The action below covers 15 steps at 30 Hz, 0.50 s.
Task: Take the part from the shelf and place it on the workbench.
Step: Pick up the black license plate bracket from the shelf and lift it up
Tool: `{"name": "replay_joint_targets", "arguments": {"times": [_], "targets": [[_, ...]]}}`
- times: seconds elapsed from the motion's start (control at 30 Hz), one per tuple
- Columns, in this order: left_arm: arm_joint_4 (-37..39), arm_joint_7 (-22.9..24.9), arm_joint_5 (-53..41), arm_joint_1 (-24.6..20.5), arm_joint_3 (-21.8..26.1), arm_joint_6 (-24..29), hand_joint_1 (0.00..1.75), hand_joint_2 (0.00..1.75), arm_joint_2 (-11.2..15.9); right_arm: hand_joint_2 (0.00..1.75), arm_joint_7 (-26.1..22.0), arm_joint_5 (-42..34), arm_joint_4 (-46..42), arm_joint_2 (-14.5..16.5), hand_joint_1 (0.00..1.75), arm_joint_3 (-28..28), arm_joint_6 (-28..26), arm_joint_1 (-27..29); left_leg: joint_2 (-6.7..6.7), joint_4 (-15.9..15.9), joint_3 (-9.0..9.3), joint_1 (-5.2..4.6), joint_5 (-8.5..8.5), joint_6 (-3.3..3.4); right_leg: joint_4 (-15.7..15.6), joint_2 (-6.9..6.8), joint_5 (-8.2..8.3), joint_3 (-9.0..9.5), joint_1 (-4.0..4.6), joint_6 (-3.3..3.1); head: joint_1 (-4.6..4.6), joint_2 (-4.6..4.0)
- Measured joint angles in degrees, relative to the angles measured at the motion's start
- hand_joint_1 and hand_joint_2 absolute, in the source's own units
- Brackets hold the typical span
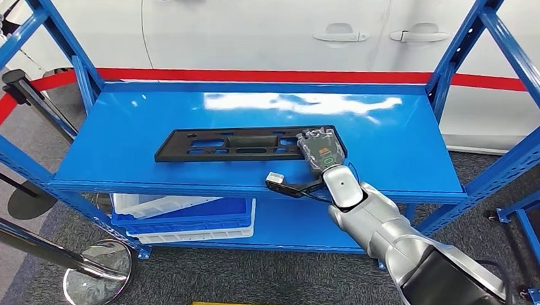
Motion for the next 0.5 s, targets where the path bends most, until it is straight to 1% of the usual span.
{"name": "replay_joint_targets", "arguments": {"times": [0.17, 0.33, 0.47, 0.5], "targets": [[0.0, 0.0, -0.02, 0.0, 0.19, 0.0, 0.0, 0.0, -0.01, 1.75, -0.85, -0.45, 0.0, 0.01, 1.75, 0.0, -0.67, 0.01, 0.0, 0.0, 0.0, 0.0, 0.0, 0.0, 0.0, 0.0, 0.0, 0.0, 0.0, 0.0, -0.01, 0.0], [0.02, -0.96, -0.78, 0.03, 0.48, 0.0, 0.0, 0.0, -0.01, 1.75, -3.84, -4.36, -0.06, 0.01, 1.75, -0.02, -4.09, 0.1, 0.0, 0.0, 0.0, 0.0, 0.0, 0.0, 0.0, 0.0, 0.0, 0.0, 0.0, 0.0, 0.0, 0.0], [0.42, -2.45, -1.62, -0.07, 0.8, 0.01, 0.0, 1.75, -0.01, 1.75, -5.97, -6.38, -0.14, 0.01, 1.75, -0.16, -6.42, 0.1, 0.0, 0.0, -0.01, 0.0, 0.0, 0.0, 0.0, 0.0, 0.0, 0.0, 0.0, 0.0, 0.0, 0.0], [0.93, -3.36, -1.82, -0.22, 1.1, 0.01, 0.0, 1.75, -0.03, 1.75, -7.06, -6.94, -0.35, 0.01, 1.75, -0.36, -7.51, 0.1, 0.0, 0.0, -0.01, 0.0, 0.0, 0.0, 0.0, 0.0, 0.0, 0.0, 0.0, 0.0, 0.0, 0.0]]}}
